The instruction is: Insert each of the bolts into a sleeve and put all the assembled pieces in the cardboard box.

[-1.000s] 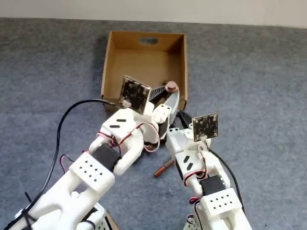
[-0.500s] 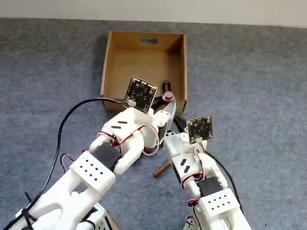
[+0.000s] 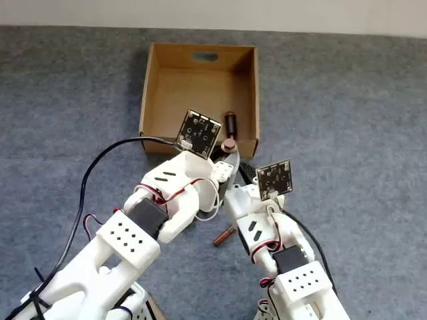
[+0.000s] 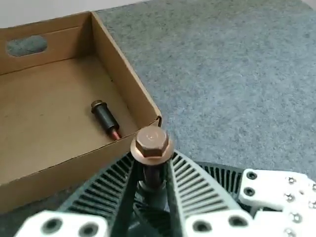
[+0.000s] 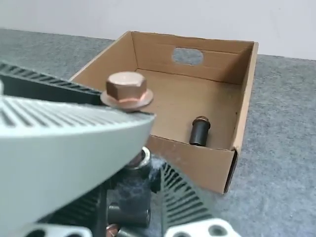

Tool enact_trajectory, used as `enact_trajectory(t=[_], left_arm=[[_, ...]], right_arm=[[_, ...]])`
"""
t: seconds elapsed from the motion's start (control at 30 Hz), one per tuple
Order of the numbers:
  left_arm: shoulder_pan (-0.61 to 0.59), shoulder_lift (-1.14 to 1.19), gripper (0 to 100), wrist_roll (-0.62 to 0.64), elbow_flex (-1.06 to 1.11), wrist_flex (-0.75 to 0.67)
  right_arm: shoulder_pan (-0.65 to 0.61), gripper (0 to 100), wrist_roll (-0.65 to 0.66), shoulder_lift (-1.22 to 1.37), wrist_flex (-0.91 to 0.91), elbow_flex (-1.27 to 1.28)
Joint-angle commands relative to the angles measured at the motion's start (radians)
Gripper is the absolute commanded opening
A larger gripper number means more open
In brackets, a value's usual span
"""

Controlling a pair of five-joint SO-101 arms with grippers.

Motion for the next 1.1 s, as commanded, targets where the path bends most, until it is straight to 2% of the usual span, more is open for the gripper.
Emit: enact_trajectory(t=[0.0,0.4,0.6,0.73,0.83,1.07], left_arm=[[-0.001,-0.028,1,0.005,-0.031,0.009],[-0.001,-0.028,1,0.006,0.016,0.009],[-0.001,-0.028,15,0.006,0.018,0.009],[-0.002,-0.036,14,0.006,0.013,0.011],[-0.002,-0.038,11,0.006,-0.016,0.077],[-0.004,-0.039,11,0.006,-0.173,0.365]], right_arm=[[0.016,0.7,-0.006,-0.012,-0.025,-0.010],[0.016,0.7,-0.006,-0.012,-0.025,-0.010],[0.016,0.7,-0.006,-0.012,-0.025,-0.010],[0.016,0.7,-0.006,-0.012,-0.025,-0.010],[0.016,0.7,-0.006,-0.012,-0.025,-0.010],[0.016,0.7,-0.006,-0.012,-0.025,-0.010]])
